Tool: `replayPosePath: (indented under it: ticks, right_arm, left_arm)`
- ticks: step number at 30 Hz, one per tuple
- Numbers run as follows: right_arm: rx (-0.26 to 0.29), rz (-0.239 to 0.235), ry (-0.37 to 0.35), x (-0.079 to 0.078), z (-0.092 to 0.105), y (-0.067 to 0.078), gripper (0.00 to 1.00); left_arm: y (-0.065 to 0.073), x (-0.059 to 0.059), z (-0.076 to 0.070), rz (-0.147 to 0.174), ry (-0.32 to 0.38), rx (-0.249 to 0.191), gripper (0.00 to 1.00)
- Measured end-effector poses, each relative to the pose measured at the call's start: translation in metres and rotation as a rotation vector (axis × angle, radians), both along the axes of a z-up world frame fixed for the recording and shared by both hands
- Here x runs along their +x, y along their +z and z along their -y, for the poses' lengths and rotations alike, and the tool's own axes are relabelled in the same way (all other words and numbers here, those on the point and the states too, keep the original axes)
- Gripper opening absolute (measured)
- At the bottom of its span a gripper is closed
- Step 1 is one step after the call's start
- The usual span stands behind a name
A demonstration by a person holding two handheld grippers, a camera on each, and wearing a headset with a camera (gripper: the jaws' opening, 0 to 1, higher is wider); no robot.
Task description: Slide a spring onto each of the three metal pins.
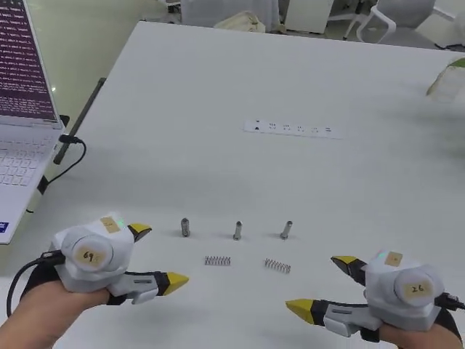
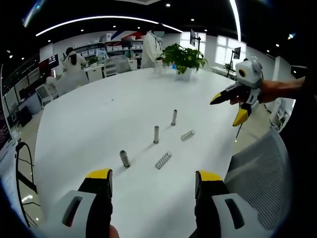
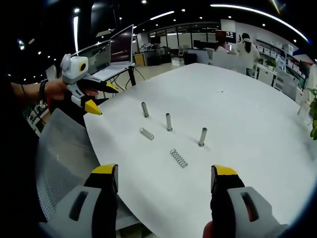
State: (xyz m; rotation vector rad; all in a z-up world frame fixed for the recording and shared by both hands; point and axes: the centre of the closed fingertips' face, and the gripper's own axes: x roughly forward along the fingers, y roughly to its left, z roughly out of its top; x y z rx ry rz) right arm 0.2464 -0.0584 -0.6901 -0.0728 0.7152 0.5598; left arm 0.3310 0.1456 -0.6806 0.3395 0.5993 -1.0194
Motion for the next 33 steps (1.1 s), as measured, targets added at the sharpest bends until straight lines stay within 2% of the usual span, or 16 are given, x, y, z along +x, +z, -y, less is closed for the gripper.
replayPosePath:
  ticks: [14,33]
  right_arm:
    - [0.004,0.015,-0.003,0.000,0.000,0.006,0.75]
    - [0.008,0.014,0.007,-0.001,0.001,0.008,0.75]
  left_arm:
    - [-0.011,0.003,0.030,0.000,-0.111,0.042,0.62]
    - [-0.028,0.015,0.052,-0.037,-0.130,0.046,0.54]
